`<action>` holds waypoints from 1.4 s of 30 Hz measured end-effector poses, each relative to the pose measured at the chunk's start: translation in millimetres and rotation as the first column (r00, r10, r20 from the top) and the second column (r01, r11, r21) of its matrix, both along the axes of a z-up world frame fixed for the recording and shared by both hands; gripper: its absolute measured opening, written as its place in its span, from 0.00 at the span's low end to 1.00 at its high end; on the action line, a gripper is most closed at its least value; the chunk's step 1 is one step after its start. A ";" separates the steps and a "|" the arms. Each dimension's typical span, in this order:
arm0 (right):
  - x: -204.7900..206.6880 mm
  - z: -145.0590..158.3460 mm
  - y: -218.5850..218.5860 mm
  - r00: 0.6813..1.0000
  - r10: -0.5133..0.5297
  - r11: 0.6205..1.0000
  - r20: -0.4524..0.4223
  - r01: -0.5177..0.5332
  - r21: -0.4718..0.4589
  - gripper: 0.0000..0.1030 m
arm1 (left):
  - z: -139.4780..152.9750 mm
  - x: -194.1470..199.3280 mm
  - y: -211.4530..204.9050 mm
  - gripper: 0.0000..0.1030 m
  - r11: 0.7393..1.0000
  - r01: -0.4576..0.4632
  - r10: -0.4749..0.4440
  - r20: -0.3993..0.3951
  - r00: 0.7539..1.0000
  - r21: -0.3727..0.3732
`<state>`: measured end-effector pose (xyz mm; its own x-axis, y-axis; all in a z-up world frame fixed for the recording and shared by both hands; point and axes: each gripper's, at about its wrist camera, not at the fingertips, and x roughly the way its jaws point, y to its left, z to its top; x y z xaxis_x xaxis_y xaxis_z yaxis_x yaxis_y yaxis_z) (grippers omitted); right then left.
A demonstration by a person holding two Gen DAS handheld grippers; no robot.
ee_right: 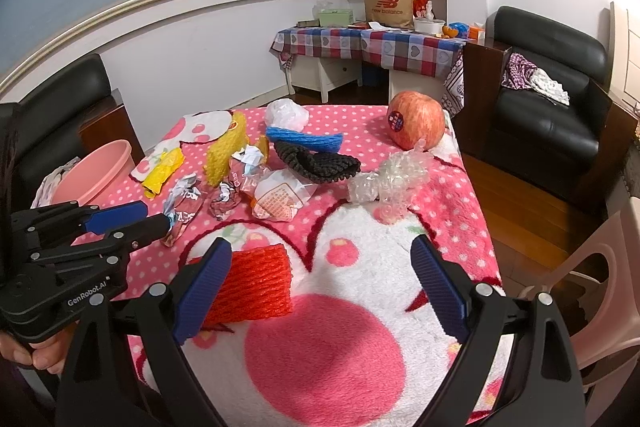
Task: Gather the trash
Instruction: 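Grasp the red foam mesh net with the left gripper while the right gripper grasps the clear bubble wrap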
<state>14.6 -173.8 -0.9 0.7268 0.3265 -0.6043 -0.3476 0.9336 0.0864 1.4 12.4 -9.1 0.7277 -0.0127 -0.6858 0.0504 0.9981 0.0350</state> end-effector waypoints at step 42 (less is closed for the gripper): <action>113.3 -24.0 -43.1 0.979 -0.110 0.990 -0.172 0.123 0.070 0.76 | -43.7 48.8 -24.1 0.09 0.933 0.349 -0.359 -0.190 0.914 -0.083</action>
